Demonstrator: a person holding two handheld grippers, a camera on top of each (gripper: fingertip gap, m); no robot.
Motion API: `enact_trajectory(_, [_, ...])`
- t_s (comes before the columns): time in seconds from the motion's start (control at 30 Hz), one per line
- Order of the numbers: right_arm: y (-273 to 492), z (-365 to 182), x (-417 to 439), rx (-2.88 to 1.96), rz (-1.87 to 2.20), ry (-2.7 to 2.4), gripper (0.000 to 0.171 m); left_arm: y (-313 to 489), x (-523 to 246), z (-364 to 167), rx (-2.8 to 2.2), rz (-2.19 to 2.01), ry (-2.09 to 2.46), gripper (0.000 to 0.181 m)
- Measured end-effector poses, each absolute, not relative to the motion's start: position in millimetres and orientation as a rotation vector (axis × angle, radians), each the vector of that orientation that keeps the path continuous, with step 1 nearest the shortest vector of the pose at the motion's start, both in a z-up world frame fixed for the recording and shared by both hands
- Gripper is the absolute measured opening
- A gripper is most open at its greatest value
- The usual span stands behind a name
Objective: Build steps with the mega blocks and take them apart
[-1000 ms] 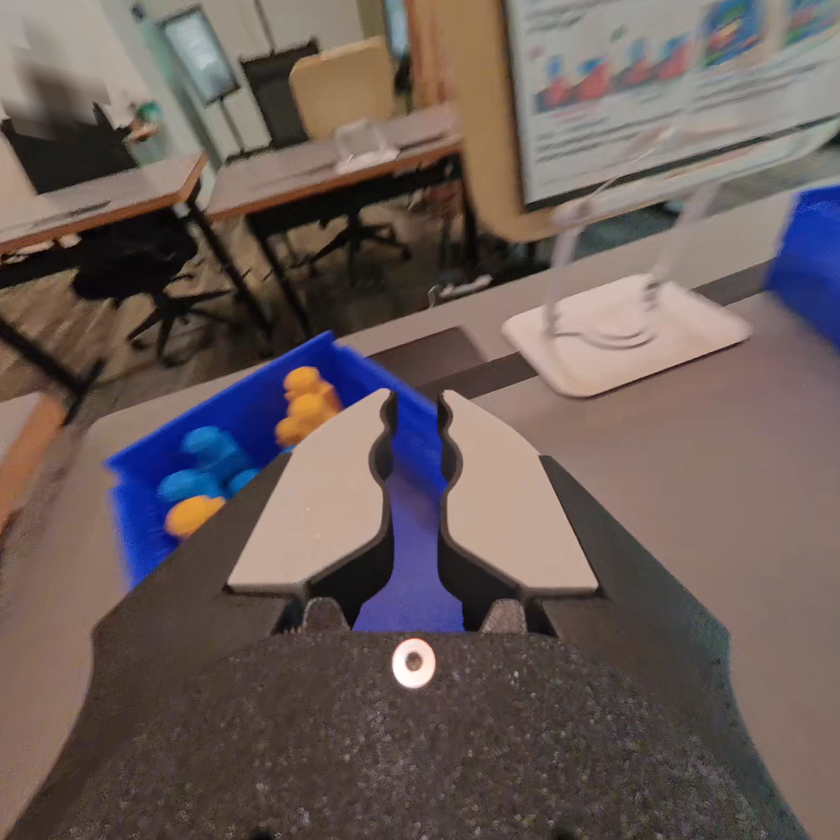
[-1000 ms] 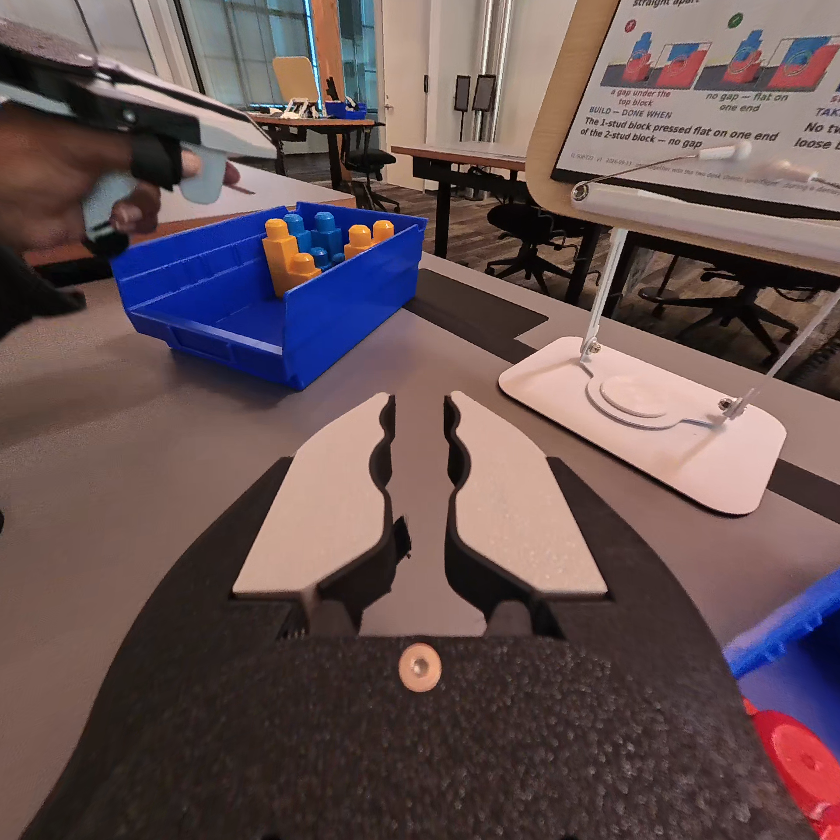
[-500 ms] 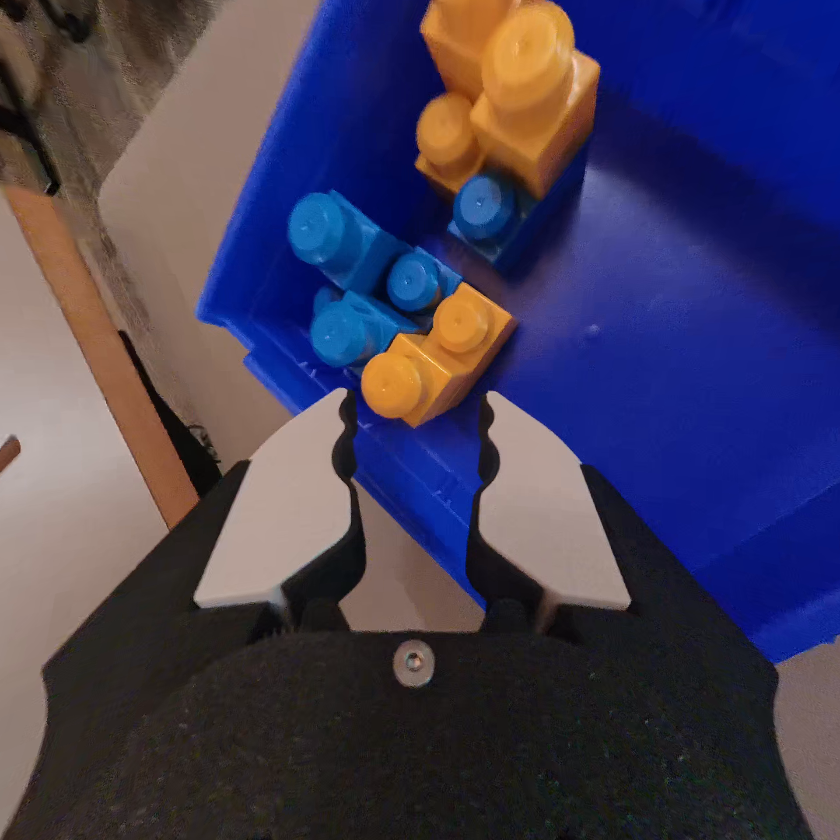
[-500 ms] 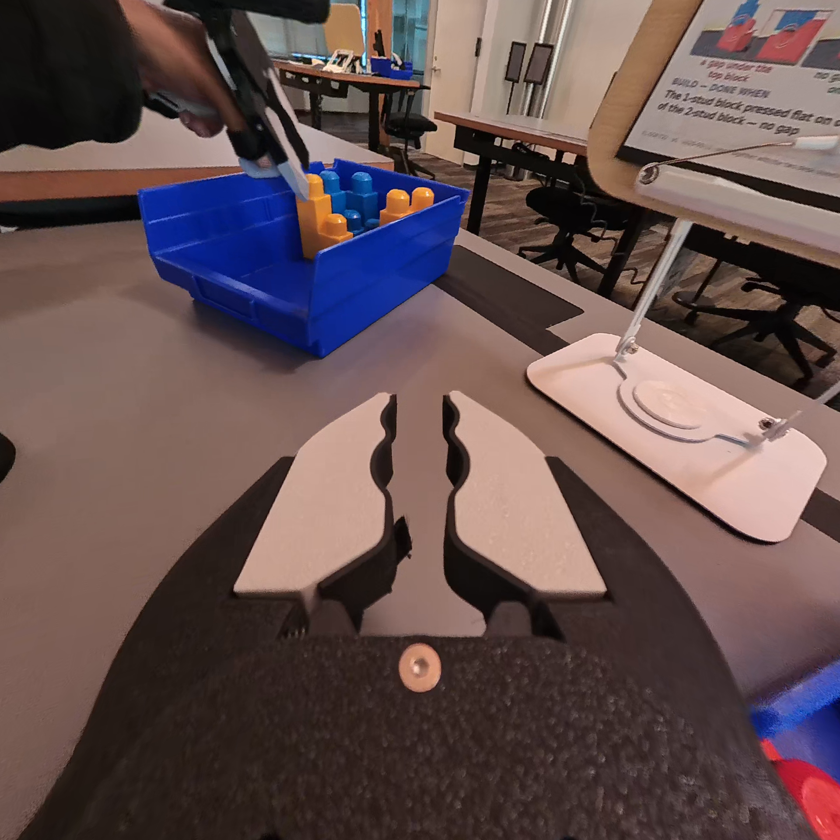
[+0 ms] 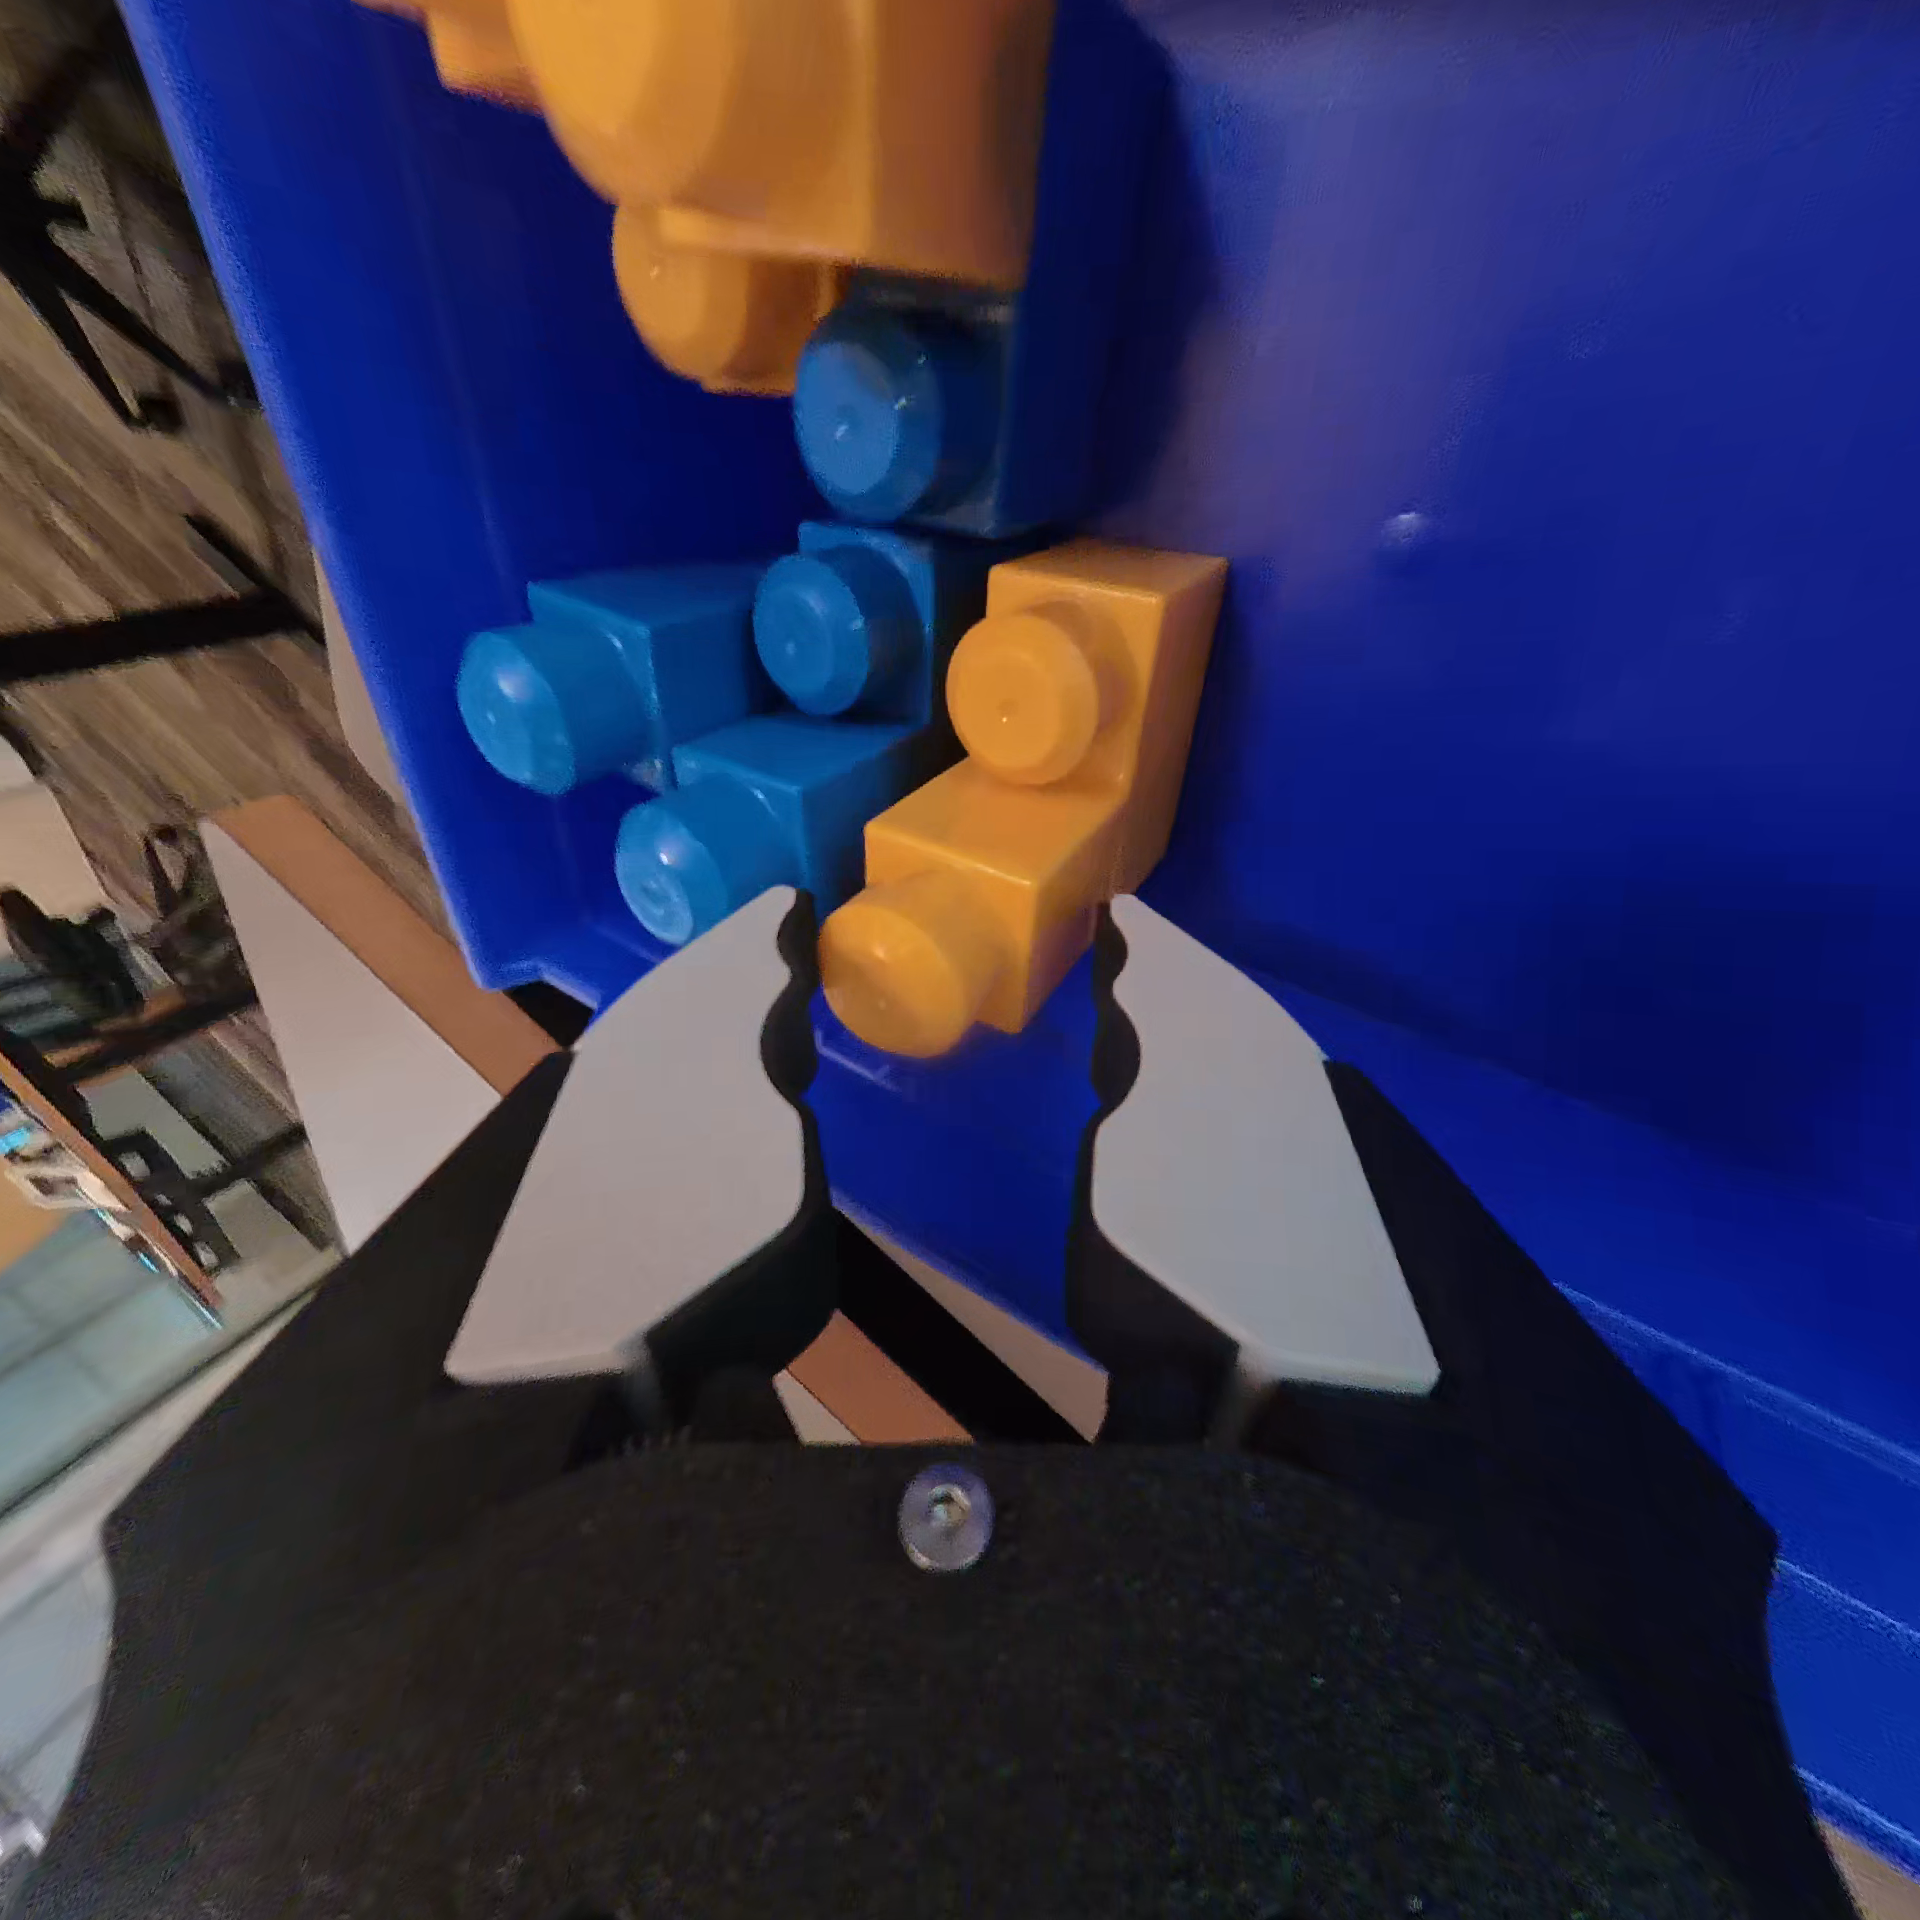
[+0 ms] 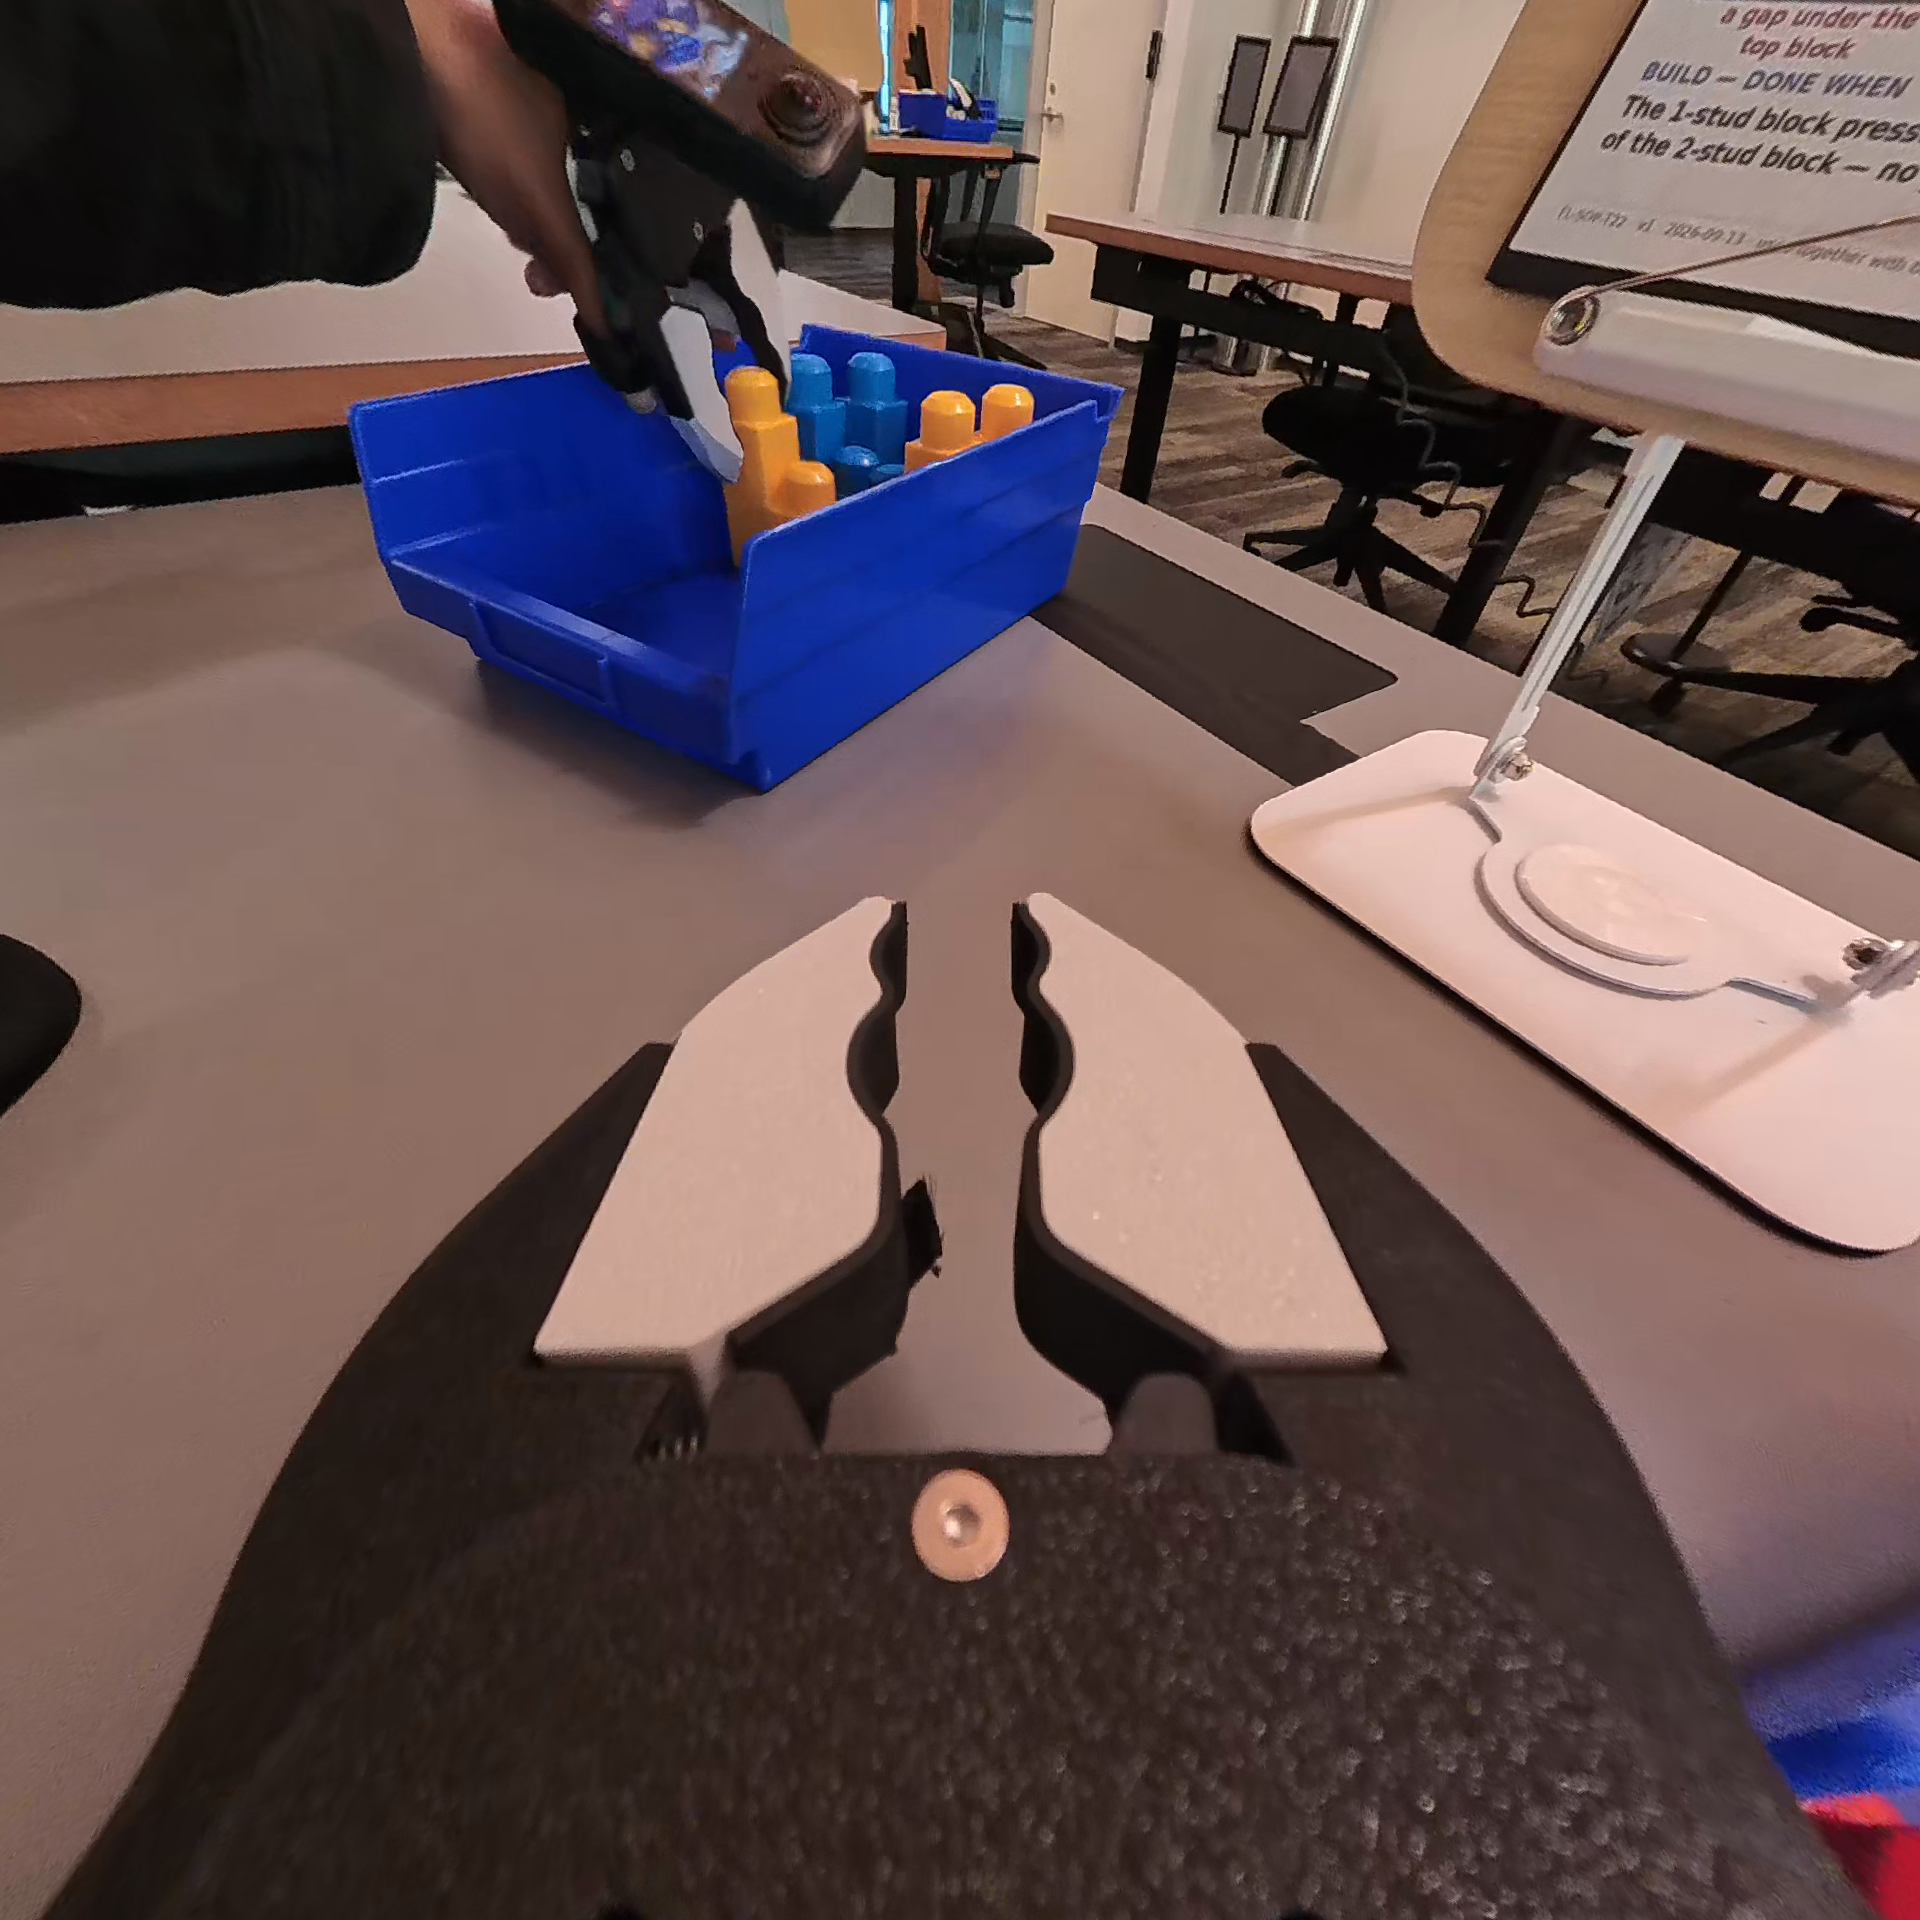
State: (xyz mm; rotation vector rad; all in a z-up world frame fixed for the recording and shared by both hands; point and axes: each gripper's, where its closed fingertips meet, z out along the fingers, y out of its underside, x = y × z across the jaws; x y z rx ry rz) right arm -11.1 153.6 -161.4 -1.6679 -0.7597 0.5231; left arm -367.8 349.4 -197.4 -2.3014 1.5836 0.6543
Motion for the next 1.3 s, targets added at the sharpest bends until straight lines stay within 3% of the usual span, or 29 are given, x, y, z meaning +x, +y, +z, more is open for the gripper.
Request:
enact_trajectory(0.23, [151.7, -160.2, -12.4, -1.661, 0.52, -0.771, 0.019, 326.7, -338.9, -186.1, -2.171, 0.559, 1.658, 0.04])
enact_trajectory(0.57, [141.5, -133.3, -14.5, -1.556, 0.562, -0.765, 0.02, 259.2, -269.6, -91.3, -1.888, 0.3, 1.654, 0.035])
enact_trajectory(0.77, [116.1, -100.5, -25.4, -1.383, 0.696, -0.817, 0.042, 174.5, -154.6, -44.2, -1.53, -0.23, 1.599, 0.035])
enact_trajectory(0.97, [92.4, -74.3, -23.7, -1.262, 0.861, -0.864, 0.066, 97.0, -75.4, -36.6, -1.258, -0.773, 1.513, 0.034])
enact_trajectory(1.03, [84.1, -67.5, -22.0, -1.22, 0.901, -0.884, 0.063, 84.7, -61.0, -42.5, -1.223, -0.899, 1.487, 0.034])
enact_trajectory(1.13, [73.5, -59.9, -16.2, -1.168, 0.955, -0.9, 0.04, 74.0, -46.4, -52.3, -1.188, -1.042, 1.445, 0.034])
enact_trajectory(1.3, [66.3, -62.9, -7.9, -1.199, 0.97, -0.978, 0.037, 68.7, -39.0, -60.5, -1.153, -1.189, 1.368, 0.033])
